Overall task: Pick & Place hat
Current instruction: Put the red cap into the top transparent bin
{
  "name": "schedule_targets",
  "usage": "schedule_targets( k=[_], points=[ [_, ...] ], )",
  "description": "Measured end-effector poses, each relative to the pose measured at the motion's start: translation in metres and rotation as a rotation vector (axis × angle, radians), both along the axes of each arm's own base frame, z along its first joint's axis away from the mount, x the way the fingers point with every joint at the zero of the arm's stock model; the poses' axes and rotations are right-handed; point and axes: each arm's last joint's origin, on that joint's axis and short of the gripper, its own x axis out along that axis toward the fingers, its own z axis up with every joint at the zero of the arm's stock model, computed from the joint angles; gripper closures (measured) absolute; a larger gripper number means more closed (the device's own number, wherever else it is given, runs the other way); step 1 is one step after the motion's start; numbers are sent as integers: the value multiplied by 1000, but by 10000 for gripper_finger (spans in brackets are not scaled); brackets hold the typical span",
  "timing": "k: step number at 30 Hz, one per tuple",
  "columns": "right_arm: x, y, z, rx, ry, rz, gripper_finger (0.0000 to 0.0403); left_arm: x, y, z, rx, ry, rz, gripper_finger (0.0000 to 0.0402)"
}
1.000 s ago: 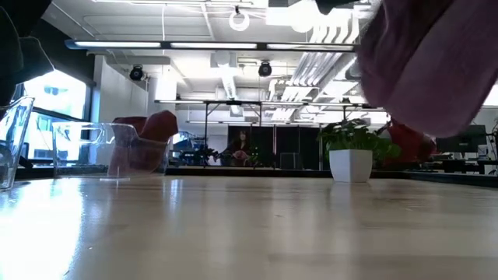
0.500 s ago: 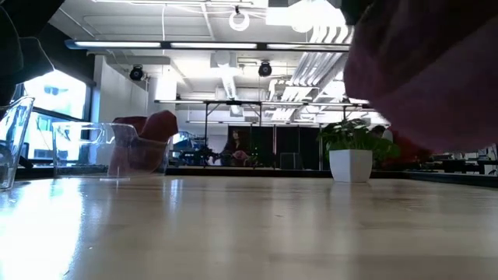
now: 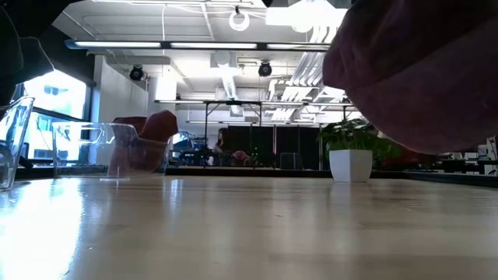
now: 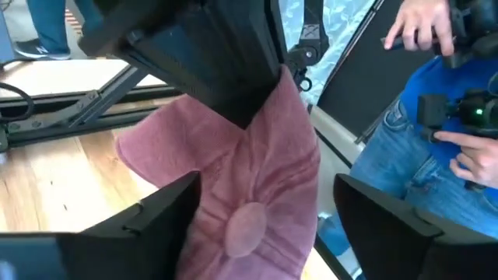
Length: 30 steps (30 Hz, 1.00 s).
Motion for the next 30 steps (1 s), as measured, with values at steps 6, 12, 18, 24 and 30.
schedule_targets(
  k=[6, 12, 18, 24, 30],
  points=[
    [0, -1, -1, -2, 10, -12, 398, -2, 0, -2, -11, 34, -29, 223],
    [-2, -2, -3, 51, 79, -70, 394, -5, 5, -2, -69, 94, -72, 373],
    [-3, -2, -4, 162, 174, -173, 383, -25, 5, 26, -85, 110, -120, 375],
    [-9, -15, -1, 270, 292, -303, 377, -50, 13, 40, -21, 190, -107, 392],
    [-32, -37, 13, 285, 210, -511, 358, -88, 31, 69, 82, 239, -36, 394]
  ],
)
